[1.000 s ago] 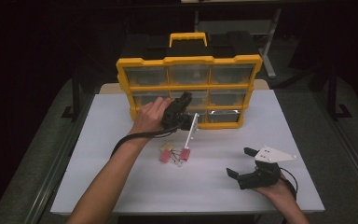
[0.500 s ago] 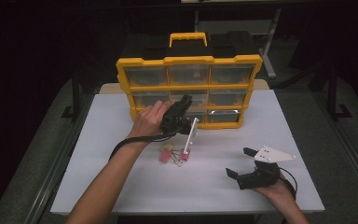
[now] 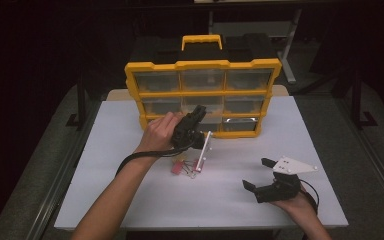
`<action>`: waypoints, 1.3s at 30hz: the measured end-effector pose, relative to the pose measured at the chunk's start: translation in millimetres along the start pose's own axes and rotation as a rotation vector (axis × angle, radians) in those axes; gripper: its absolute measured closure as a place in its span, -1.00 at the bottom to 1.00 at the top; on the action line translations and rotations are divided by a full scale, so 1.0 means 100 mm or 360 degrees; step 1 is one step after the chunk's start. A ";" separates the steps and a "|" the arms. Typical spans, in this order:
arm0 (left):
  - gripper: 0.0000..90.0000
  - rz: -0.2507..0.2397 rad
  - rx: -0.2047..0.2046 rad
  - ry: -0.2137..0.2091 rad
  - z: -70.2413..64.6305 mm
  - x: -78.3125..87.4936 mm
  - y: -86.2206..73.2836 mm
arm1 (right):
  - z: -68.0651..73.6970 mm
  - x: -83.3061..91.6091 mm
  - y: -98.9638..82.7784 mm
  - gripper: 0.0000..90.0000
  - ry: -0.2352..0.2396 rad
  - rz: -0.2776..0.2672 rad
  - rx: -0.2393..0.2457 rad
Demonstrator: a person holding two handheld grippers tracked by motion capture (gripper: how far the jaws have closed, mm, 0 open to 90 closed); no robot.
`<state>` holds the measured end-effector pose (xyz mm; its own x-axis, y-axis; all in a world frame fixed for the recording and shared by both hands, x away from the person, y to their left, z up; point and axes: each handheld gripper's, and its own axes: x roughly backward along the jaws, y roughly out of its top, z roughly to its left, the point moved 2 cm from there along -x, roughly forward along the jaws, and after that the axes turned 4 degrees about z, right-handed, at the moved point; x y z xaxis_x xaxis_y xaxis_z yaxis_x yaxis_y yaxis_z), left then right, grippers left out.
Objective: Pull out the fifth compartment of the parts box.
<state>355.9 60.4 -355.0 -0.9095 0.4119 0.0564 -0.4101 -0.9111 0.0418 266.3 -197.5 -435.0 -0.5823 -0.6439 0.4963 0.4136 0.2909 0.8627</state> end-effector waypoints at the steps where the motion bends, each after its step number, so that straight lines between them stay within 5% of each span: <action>1: 0.76 -0.0001 -0.0003 -0.0001 0.00 0.01 0.00 | 0.00 0.00 0.00 -1.00 0.0000 0.0000 0.0000; 39: 0.76 -0.0065 -0.0023 0.0042 -0.06 0.37 0.10 | 0.01 -0.01 0.00 -1.00 -0.0002 0.0005 0.0004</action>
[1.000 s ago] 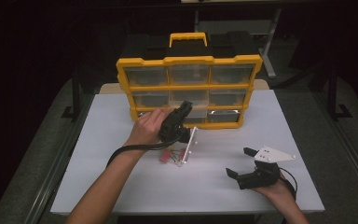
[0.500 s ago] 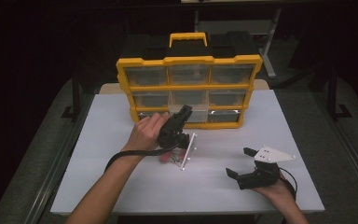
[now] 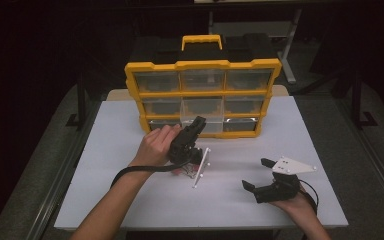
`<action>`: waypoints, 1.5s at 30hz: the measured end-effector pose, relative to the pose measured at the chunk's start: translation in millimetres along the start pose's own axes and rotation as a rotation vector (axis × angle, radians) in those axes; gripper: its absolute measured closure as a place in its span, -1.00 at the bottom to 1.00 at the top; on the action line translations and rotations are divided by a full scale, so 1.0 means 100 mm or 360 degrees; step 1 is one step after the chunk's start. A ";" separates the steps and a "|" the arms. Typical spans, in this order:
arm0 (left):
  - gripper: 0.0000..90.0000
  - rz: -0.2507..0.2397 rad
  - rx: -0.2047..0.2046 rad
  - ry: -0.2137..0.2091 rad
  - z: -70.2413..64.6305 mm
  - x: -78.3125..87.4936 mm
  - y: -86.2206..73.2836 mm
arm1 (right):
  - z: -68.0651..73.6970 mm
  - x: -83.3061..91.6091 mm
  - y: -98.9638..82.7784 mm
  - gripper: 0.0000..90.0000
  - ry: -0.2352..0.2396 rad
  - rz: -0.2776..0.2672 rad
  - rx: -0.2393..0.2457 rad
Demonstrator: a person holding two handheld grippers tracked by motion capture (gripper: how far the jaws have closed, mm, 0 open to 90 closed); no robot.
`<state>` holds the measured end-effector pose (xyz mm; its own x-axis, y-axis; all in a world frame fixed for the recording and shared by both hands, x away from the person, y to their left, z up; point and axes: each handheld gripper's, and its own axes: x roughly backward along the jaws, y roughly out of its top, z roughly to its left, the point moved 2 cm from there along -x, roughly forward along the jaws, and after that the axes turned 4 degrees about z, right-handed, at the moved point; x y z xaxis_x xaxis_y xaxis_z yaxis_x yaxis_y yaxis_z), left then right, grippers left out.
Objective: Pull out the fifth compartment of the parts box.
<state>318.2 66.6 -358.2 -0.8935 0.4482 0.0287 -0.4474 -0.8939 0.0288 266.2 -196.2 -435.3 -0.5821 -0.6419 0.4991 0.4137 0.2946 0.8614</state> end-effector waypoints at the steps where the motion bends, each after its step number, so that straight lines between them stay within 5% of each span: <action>1: 0.76 -0.0004 0.0003 0.0000 0.00 0.01 0.00 | 0.00 0.00 0.00 -1.00 -0.0001 0.0001 0.0002; 21: 0.70 -0.0005 0.0000 -0.0028 -0.04 0.03 0.03 | 0.00 0.00 0.00 -1.00 -0.0004 0.0003 0.0001; 34: 0.14 0.0010 0.0151 -0.0078 -0.01 0.08 -0.06 | -0.01 -0.01 0.00 -1.00 -0.0004 0.0003 0.0003; 45: -0.09 0.0028 0.0185 -0.0110 -0.04 0.17 -0.14 | -0.01 -0.01 -0.01 -1.00 -0.0001 0.0010 -0.0003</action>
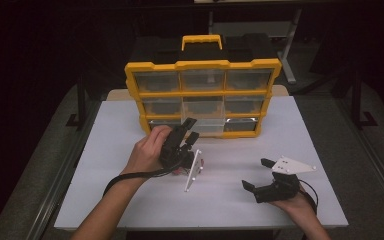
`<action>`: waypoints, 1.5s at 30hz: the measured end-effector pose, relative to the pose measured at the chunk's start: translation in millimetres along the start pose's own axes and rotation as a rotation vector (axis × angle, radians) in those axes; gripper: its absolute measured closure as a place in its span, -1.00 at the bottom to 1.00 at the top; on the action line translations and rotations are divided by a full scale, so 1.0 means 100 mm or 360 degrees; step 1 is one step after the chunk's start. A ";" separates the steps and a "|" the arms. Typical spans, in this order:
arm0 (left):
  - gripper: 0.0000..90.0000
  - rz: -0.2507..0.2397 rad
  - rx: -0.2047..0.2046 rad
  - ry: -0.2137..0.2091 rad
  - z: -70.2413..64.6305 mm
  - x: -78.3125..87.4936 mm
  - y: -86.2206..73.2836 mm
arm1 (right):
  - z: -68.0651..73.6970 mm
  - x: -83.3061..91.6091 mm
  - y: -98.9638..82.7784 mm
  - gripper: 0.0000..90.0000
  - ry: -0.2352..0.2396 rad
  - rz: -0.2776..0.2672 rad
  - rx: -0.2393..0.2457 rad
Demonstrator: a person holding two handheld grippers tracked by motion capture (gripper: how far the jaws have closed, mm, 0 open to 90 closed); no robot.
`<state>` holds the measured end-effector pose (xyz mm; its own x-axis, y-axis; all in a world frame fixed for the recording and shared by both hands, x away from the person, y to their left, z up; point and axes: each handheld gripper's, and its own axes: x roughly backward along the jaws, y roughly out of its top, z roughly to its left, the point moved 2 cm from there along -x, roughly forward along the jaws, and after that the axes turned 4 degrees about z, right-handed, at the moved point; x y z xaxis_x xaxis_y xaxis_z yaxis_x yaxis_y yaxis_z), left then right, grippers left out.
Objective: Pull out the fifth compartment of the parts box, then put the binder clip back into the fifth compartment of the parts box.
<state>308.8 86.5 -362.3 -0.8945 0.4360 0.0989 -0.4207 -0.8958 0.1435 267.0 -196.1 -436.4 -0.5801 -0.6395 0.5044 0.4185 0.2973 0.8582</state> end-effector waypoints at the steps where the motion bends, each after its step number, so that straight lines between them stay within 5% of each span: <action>1: -0.11 0.0004 0.0001 0.0004 -0.01 0.01 -0.01 | 0.00 0.00 0.00 -1.00 0.0000 0.0001 0.0000; 19: -0.26 0.0033 0.0013 -0.0011 -0.22 0.22 -0.21 | -0.01 -0.03 0.00 -1.00 -0.0005 0.0006 -0.0005; 45: -0.36 0.0213 0.0066 -0.0130 -0.59 0.53 -0.58 | -0.01 -0.01 0.00 -1.00 -0.0019 0.0007 0.0015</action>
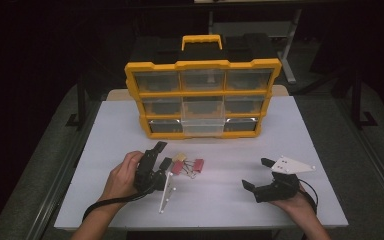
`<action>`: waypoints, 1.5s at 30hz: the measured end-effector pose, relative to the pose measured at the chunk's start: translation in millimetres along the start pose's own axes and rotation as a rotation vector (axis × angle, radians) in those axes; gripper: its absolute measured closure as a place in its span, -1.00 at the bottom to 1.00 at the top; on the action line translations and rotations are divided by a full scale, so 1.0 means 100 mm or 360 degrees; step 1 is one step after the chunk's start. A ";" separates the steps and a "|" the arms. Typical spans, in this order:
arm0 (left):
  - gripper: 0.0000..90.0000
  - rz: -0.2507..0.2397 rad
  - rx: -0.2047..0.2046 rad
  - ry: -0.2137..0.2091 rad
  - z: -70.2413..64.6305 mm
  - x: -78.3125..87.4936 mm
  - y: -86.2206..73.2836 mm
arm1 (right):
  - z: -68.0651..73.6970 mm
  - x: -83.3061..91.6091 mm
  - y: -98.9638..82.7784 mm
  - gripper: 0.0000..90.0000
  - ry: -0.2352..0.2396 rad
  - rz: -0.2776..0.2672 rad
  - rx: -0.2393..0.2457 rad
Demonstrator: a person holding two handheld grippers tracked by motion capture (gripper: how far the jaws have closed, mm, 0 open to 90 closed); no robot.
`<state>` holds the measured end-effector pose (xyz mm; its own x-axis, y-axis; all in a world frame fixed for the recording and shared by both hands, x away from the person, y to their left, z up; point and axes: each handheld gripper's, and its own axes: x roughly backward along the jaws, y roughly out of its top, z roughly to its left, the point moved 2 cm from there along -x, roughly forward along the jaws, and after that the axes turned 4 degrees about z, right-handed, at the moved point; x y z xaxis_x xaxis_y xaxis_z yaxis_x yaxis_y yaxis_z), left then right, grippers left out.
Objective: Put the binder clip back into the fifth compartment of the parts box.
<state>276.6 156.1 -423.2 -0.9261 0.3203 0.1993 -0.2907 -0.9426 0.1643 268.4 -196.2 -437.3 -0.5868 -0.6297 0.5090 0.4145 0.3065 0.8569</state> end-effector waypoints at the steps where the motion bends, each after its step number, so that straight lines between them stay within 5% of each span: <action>1: -0.37 0.0006 0.0000 0.0001 -0.01 0.01 -0.01 | 0.00 0.00 0.00 -1.00 -0.0001 0.0001 0.0002; 15: -0.49 0.0051 0.0019 -0.0069 -0.20 0.09 -0.16 | 0.05 0.01 0.01 -1.00 0.0002 0.0003 0.0032; 28: -0.69 0.0039 0.0078 -0.0133 -0.21 0.10 -0.21 | 0.02 0.01 0.02 -1.00 0.0003 -0.0004 0.0034; 37: -0.71 0.0049 0.0140 -0.0086 -0.17 0.13 -0.23 | 0.00 -0.04 0.04 -1.00 0.0028 0.0001 0.0033; 45: -1.00 0.0074 0.0196 -0.0092 -0.20 0.11 -0.27 | 0.00 -0.02 0.05 -1.00 0.0007 -0.0017 0.0027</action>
<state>269.6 182.8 -444.5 -0.9214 0.2850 0.2644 -0.2129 -0.9390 0.2702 271.9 -193.7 -433.9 -0.5880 -0.6363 0.4993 0.3961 0.3116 0.8637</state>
